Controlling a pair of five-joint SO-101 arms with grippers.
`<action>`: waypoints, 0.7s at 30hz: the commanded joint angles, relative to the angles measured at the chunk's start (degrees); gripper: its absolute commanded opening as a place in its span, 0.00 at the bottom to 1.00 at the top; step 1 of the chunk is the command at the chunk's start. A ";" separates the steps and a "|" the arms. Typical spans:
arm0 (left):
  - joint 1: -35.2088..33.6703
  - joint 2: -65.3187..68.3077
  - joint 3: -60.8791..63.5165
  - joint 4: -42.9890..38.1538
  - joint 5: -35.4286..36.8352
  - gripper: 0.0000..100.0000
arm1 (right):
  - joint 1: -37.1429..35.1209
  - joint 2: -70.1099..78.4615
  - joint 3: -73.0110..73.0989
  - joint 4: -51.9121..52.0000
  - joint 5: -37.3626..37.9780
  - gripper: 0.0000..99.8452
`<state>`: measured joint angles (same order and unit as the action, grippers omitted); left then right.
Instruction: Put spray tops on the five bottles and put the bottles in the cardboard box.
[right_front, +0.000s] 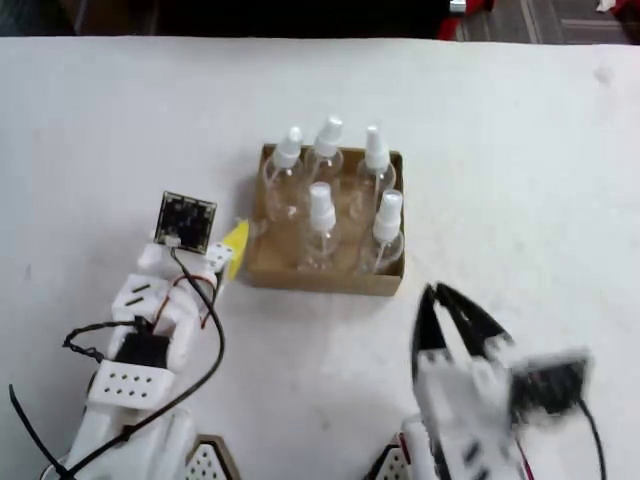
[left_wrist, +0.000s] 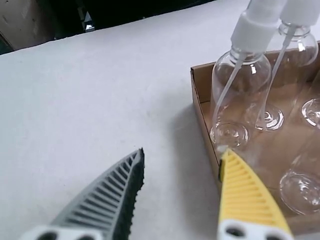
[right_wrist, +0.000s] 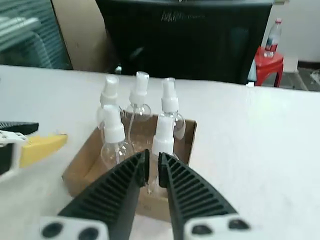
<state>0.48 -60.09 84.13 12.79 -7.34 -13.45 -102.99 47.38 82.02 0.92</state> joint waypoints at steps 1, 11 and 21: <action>0.22 -1.36 -0.53 -1.58 -0.62 0.23 | 0.40 -0.57 8.44 -7.16 -0.26 0.02; 0.22 -1.36 -0.53 -1.58 -0.62 0.23 | 0.40 -0.57 33.41 -20.53 -0.26 0.02; 0.13 -1.36 -0.53 -1.58 -0.62 0.23 | 0.40 -0.40 49.41 -28.18 -0.62 0.02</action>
<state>0.48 -60.09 84.13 12.79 -7.34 -13.54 -103.16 95.91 54.77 0.84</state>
